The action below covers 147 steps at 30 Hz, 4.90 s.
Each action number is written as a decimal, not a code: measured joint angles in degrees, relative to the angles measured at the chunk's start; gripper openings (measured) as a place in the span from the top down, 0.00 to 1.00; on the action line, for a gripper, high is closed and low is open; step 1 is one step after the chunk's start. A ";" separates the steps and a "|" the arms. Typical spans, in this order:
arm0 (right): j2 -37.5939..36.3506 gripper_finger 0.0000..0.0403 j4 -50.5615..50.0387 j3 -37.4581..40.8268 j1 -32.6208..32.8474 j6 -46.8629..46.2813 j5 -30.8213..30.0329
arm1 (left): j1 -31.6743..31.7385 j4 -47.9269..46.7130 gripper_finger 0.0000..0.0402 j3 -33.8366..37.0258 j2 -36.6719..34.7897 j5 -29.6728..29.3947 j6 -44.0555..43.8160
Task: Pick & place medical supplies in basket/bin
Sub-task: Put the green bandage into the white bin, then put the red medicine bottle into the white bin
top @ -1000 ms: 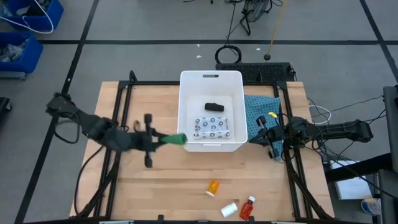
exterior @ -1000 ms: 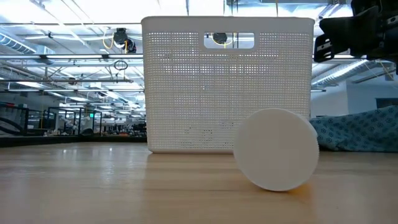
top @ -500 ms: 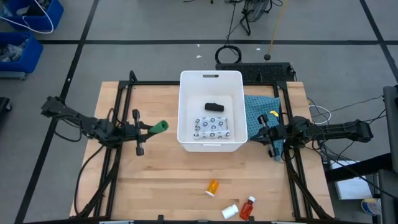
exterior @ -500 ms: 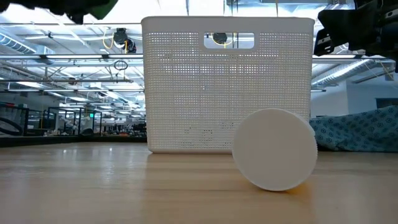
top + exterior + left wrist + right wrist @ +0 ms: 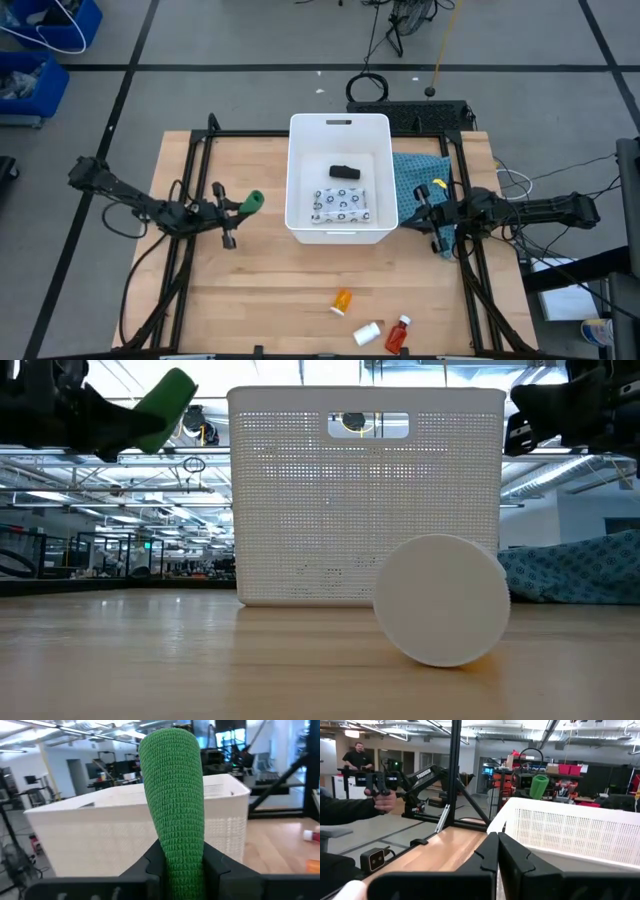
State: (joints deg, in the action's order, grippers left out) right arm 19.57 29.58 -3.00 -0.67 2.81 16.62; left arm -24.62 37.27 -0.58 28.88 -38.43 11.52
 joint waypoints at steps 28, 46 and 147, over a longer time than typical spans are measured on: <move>0.00 1.00 -2.85 0.00 0.00 9.09 -0.19 | 24.00 -39.17 0.86 -53.92 28.63 17.04 2.19; 0.00 1.00 -3.65 0.00 0.00 11.56 0.05 | 41.68 -62.14 0.86 -89.13 67.85 46.53 3.99; 0.09 1.00 -3.68 0.00 -0.07 12.92 0.03 | 39.60 -70.33 0.23 -98.28 86.01 44.55 5.81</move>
State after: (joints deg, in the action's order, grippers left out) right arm 19.67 25.91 -3.00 -0.73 15.73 16.64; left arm 14.98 -33.06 -98.86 114.89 6.13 17.33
